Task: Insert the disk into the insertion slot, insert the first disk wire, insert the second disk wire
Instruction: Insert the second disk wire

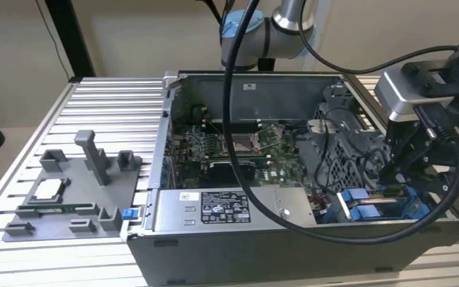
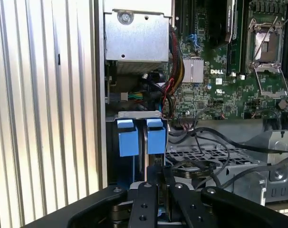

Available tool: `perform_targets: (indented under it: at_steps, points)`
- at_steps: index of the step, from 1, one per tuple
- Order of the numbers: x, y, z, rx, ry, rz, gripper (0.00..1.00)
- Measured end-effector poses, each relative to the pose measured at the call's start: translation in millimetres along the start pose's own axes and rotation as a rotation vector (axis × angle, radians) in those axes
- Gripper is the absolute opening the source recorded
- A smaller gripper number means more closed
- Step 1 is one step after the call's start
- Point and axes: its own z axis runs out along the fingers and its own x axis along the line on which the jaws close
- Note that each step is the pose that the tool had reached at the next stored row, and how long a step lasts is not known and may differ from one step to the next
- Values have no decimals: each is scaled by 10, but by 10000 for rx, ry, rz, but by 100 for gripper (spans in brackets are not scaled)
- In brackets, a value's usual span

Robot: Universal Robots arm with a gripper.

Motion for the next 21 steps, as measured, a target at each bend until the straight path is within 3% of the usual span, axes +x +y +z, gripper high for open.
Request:
perform_targets:
  at_steps: [4,8,12,14,17,21]
  points:
    - [7,49,26,381,5,-73,0]
    - [12,135,45,821,22,-159,0]
    - [13,193,60,1373,58,-266,0]
    - [12,198,84,1486,69,-288,0]
    - [-15,201,123,1572,123,-310,0]
    - [-42,203,155,1681,263,-350,0]
